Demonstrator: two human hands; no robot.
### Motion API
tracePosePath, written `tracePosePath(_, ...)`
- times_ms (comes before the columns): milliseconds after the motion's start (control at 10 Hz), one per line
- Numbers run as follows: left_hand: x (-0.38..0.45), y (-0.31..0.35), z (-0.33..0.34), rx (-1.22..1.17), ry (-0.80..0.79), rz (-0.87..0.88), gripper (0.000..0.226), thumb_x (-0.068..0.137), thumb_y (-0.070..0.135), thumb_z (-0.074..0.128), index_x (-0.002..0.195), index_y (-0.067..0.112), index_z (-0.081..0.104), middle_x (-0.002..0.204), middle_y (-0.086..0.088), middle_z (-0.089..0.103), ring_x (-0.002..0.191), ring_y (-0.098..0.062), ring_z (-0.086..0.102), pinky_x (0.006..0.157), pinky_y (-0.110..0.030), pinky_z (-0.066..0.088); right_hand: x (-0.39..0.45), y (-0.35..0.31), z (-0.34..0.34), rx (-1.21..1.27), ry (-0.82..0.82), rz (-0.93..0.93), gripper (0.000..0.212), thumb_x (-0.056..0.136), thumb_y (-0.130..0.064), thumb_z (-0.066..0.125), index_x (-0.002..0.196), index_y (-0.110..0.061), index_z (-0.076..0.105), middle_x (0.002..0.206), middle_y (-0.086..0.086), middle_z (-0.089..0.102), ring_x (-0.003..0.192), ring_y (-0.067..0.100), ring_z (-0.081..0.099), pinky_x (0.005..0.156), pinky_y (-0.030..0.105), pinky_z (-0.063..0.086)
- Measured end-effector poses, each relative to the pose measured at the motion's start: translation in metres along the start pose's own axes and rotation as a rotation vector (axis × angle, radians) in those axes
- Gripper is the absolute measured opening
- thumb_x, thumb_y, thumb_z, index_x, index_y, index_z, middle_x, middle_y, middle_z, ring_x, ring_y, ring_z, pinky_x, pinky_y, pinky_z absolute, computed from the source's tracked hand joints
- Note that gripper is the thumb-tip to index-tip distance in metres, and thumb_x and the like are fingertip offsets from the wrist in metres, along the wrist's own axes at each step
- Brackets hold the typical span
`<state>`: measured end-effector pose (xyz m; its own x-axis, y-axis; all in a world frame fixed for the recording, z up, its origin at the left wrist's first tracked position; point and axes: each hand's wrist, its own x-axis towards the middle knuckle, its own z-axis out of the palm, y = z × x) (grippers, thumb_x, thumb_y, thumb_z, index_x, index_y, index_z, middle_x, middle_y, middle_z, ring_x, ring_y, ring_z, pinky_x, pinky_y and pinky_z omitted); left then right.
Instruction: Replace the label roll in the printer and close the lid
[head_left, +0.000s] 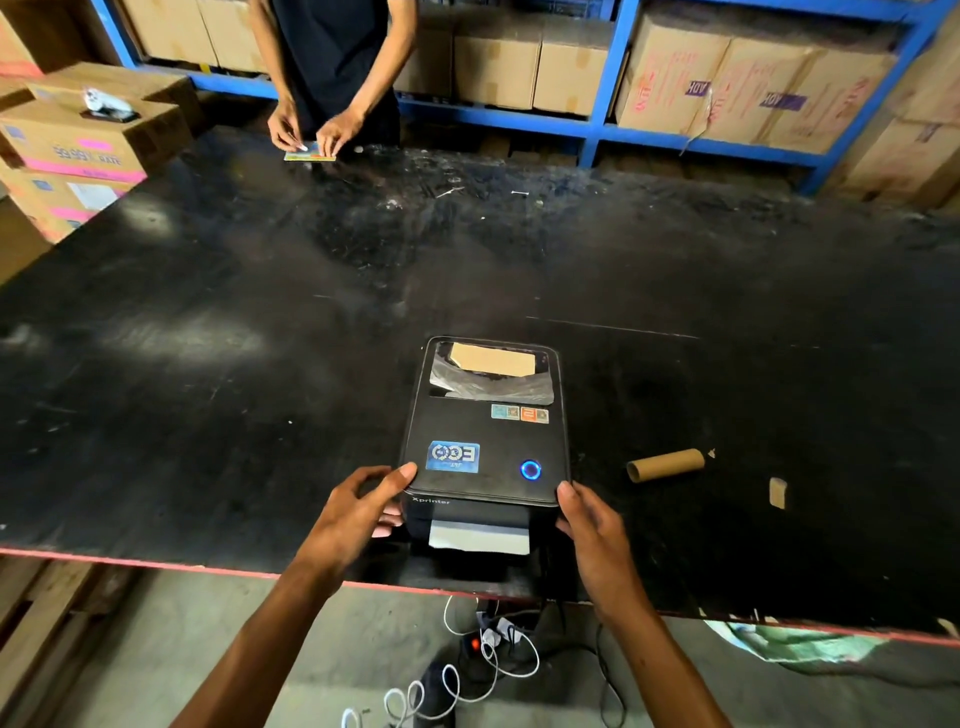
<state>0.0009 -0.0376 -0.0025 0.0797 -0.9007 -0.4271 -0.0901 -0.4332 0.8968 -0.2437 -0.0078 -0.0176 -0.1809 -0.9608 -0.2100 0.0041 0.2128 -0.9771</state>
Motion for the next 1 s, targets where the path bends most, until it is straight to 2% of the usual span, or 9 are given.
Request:
tracePosePath(200, -0.001, -0.001, -0.001, -0.010, -0.021, 0.004, 0.043, 0.081, 0.047, 0.061, 0.110, 0.014, 0.061, 0.098, -0.013, 0.070, 0.088, -0.028, 0.068, 0.069, -0.030, 0.054, 0.001, 0.002, 0.000, -0.014, 0.006, 0.016, 0.019, 0.089, -0.034, 0.057, 0.097, -0.023, 0.069, 0.094, -0.012, 0.075, 0.100, 0.008, 0.067, 0.090, 0.031, 0.049)
tracePosePath(300, 0.001, -0.001, -0.002, -0.014, -0.032, -0.008, 0.057, 0.071, 0.056, 0.062, 0.110, 0.015, 0.061, 0.100, -0.013, 0.070, 0.090, -0.028, 0.068, 0.071, -0.031, 0.055, 0.000, 0.000, 0.001, -0.015, 0.006, 0.027, 0.038, 0.082, -0.049, 0.060, 0.105, -0.019, 0.067, 0.103, -0.004, 0.074, 0.102, 0.009, 0.066, 0.095, 0.035, 0.049)
tracePosePath(400, 0.001, -0.001, -0.001, -0.006, -0.042, -0.012, 0.066, 0.064, 0.061, 0.059, 0.111, 0.015, 0.061, 0.103, -0.012, 0.069, 0.093, -0.028, 0.067, 0.079, -0.037, 0.056, -0.001, -0.002, 0.003, -0.020, 0.018, 0.035, 0.035, 0.084, -0.048, 0.058, 0.104, -0.021, 0.067, 0.105, -0.002, 0.072, 0.103, 0.010, 0.066, 0.099, 0.039, 0.048)
tracePosePath(500, 0.001, -0.001, -0.001, -0.019, -0.047, -0.012, 0.064, 0.065, 0.059, 0.061, 0.108, 0.012, 0.063, 0.096, -0.013, 0.070, 0.088, -0.027, 0.068, 0.081, -0.039, 0.057, -0.002, -0.001, 0.004, -0.026, 0.044, 0.006, 0.065, 0.071, -0.067, 0.058, 0.110, -0.015, 0.066, 0.112, 0.004, 0.071, 0.110, 0.018, 0.063, 0.103, 0.047, 0.045)
tracePosePath(600, 0.002, 0.000, -0.001, -0.026, -0.053, -0.024, 0.053, 0.074, 0.052, 0.062, 0.106, 0.009, 0.064, 0.088, -0.010, 0.069, 0.082, -0.024, 0.067, 0.076, -0.035, 0.056, 0.000, 0.002, 0.002, -0.043, 0.039, 0.026, 0.082, 0.062, -0.078, 0.057, 0.114, -0.014, 0.063, 0.115, 0.003, 0.070, 0.111, 0.016, 0.062, 0.104, 0.048, 0.044)
tracePosePath(700, 0.003, -0.001, -0.002, -0.029, -0.070, -0.014, 0.054, 0.072, 0.052, 0.061, 0.104, 0.009, 0.065, 0.085, -0.009, 0.069, 0.080, -0.023, 0.066, 0.072, -0.033, 0.054, 0.000, 0.003, 0.002, -0.052, 0.038, 0.020, 0.089, 0.059, -0.081, 0.055, 0.117, -0.014, 0.062, 0.117, 0.003, 0.068, 0.113, 0.015, 0.061, 0.105, 0.046, 0.044)
tracePosePath(800, 0.002, 0.001, -0.001, -0.025, -0.081, -0.024, 0.047, 0.079, 0.047, 0.060, 0.105, 0.008, 0.065, 0.084, -0.009, 0.069, 0.080, -0.023, 0.066, 0.072, -0.032, 0.053, 0.002, 0.006, 0.001, -0.074, 0.047, 0.039, 0.092, 0.058, -0.082, 0.053, 0.120, -0.015, 0.060, 0.118, 0.001, 0.066, 0.115, 0.015, 0.059, 0.105, 0.042, 0.044)
tracePosePath(900, 0.000, 0.004, -0.003, -0.012, -0.074, -0.042, 0.053, 0.075, 0.056, 0.059, 0.104, 0.012, 0.065, 0.088, -0.010, 0.071, 0.085, -0.026, 0.068, 0.071, -0.030, 0.053, 0.001, 0.003, 0.002, -0.051, 0.016, 0.045, 0.072, 0.065, -0.074, 0.050, 0.117, -0.026, 0.062, 0.121, -0.004, 0.065, 0.117, 0.013, 0.058, 0.107, 0.045, 0.042)
tracePosePath(1000, -0.020, -0.015, -0.019, -0.084, 0.037, -0.054, 0.084, 0.039, 0.083, 0.065, 0.098, 0.023, 0.067, 0.086, -0.006, 0.078, 0.079, -0.016, 0.073, 0.064, -0.026, 0.056, -0.018, 0.022, -0.012, 0.034, 0.174, 0.067, 0.075, 0.048, -0.087, 0.057, 0.102, -0.035, 0.064, 0.124, 0.004, 0.064, 0.114, 0.020, 0.059, 0.106, 0.051, 0.041)
